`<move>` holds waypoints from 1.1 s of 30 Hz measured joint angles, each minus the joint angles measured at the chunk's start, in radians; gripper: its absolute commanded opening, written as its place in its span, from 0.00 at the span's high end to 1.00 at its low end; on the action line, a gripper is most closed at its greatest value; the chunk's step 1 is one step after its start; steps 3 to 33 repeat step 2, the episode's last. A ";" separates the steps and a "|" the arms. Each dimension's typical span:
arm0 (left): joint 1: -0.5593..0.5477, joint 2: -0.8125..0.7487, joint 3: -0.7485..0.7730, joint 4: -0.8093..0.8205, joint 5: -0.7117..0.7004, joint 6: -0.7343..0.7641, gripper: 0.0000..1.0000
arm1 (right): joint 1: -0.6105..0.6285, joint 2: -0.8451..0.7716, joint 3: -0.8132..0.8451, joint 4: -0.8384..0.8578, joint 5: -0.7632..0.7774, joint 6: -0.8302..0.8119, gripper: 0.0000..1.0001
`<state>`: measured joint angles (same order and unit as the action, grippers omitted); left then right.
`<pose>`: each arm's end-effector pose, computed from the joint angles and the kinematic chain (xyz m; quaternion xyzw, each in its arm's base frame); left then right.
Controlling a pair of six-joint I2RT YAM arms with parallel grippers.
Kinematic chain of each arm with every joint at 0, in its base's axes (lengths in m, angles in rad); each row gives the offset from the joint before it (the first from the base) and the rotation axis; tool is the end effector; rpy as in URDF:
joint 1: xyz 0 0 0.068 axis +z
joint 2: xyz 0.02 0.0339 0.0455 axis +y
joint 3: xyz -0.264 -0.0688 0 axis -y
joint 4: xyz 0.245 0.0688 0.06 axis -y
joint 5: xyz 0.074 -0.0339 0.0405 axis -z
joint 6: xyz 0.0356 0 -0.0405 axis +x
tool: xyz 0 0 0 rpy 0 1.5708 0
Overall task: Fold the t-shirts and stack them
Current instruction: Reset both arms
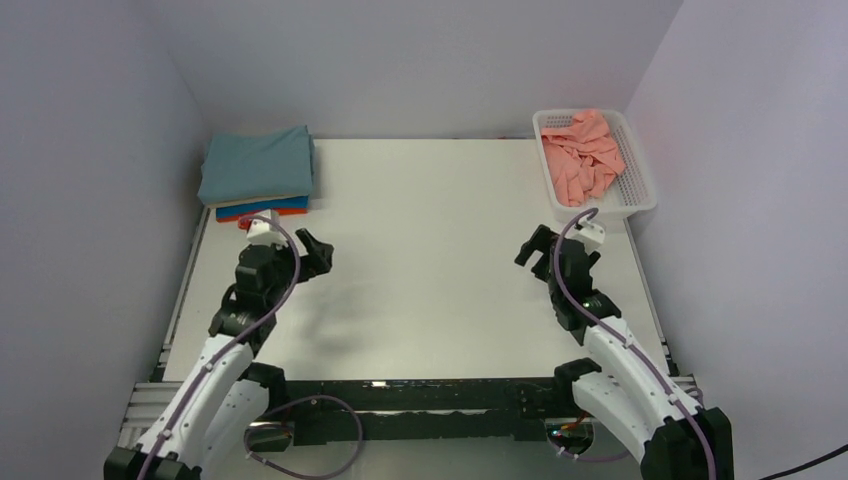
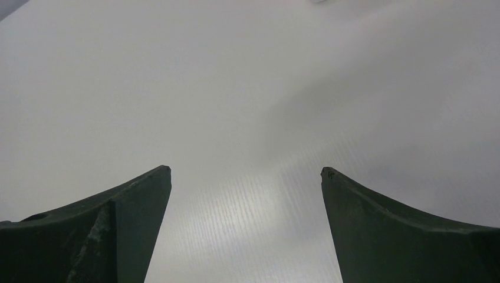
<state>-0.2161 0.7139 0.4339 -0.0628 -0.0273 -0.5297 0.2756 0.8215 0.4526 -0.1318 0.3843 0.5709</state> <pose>0.1718 -0.0367 0.2395 -0.1354 0.8060 -0.1995 0.5406 0.1809 0.0373 0.2230 0.2205 0.8209 0.0558 0.5238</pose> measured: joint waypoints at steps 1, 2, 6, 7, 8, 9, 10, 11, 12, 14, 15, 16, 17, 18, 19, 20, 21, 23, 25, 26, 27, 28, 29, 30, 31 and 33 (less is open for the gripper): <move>-0.001 -0.023 0.000 -0.021 -0.013 -0.005 0.01 | 0.000 -0.006 -0.007 0.008 0.000 0.000 0.00; -0.001 -0.045 0.000 -0.035 -0.026 -0.006 0.01 | 0.000 -0.014 -0.014 0.014 0.000 0.001 0.00; -0.001 -0.045 0.000 -0.035 -0.026 -0.006 0.01 | 0.000 -0.014 -0.014 0.014 0.000 0.001 0.00; -0.001 -0.045 0.000 -0.035 -0.026 -0.006 0.01 | 0.000 -0.014 -0.014 0.014 0.000 0.001 0.00; -0.001 -0.045 0.000 -0.035 -0.026 -0.006 0.01 | 0.000 -0.014 -0.014 0.014 0.000 0.001 0.00; -0.001 -0.045 0.000 -0.035 -0.026 -0.006 0.01 | 0.000 -0.014 -0.014 0.014 0.000 0.001 0.00; -0.001 -0.045 0.000 -0.035 -0.026 -0.006 0.01 | 0.000 -0.014 -0.014 0.014 0.000 0.001 0.00; -0.001 -0.045 0.000 -0.035 -0.026 -0.006 0.01 | 0.000 -0.014 -0.014 0.014 0.000 0.001 0.00; -0.001 -0.045 0.000 -0.035 -0.026 -0.006 0.01 | 0.000 -0.014 -0.014 0.014 0.000 0.001 0.00; -0.001 -0.045 0.000 -0.035 -0.026 -0.006 0.01 | 0.000 -0.014 -0.014 0.014 0.000 0.001 0.00; -0.001 -0.045 0.000 -0.035 -0.026 -0.006 0.01 | 0.000 -0.014 -0.014 0.014 0.000 0.001 0.00; -0.001 -0.045 0.000 -0.035 -0.026 -0.006 0.01 | 0.000 -0.014 -0.014 0.014 0.000 0.001 0.00; -0.001 -0.045 0.000 -0.035 -0.026 -0.006 0.01 | 0.000 -0.014 -0.014 0.014 0.000 0.001 0.00; -0.001 -0.045 0.000 -0.035 -0.026 -0.006 0.01 | 0.000 -0.014 -0.014 0.014 0.000 0.001 0.00; -0.001 -0.045 0.000 -0.035 -0.026 -0.006 0.01 | 0.000 -0.014 -0.014 0.014 0.000 0.001 0.00; -0.001 -0.045 0.000 -0.035 -0.026 -0.006 0.01 | 0.000 -0.014 -0.014 0.014 0.000 0.001 0.00; -0.001 -0.045 0.000 -0.035 -0.026 -0.006 0.01 | 0.000 -0.014 -0.014 0.014 0.000 0.001 0.00; -0.001 -0.045 0.000 -0.035 -0.026 -0.006 0.01 | 0.000 -0.014 -0.014 0.014 0.000 0.001 0.00; -0.001 -0.045 0.000 -0.035 -0.026 -0.006 0.01 | 0.000 -0.014 -0.014 0.014 0.000 0.001 0.00; -0.001 -0.045 0.000 -0.035 -0.026 -0.006 0.01 | 0.000 -0.014 -0.014 0.014 0.000 0.001 0.00; -0.001 -0.045 0.000 -0.035 -0.026 -0.006 0.01 | 0.000 -0.014 -0.014 0.014 0.000 0.001 0.00; -0.001 -0.045 0.000 -0.035 -0.026 -0.006 0.01 | 0.000 -0.014 -0.014 0.014 0.000 0.001 0.00; -0.001 -0.045 0.000 -0.035 -0.026 -0.006 0.01 | 0.000 -0.014 -0.014 0.014 0.000 0.001 0.00; -0.001 -0.045 0.000 -0.035 -0.026 -0.006 0.01 | 0.000 -0.014 -0.014 0.014 0.000 0.001 0.00; -0.001 -0.045 0.000 -0.035 -0.026 -0.006 0.01 | 0.000 -0.014 -0.014 0.014 0.000 0.001 0.00; -0.001 -0.045 0.000 -0.035 -0.026 -0.006 0.01 | 0.000 -0.014 -0.014 0.014 0.000 0.001 0.00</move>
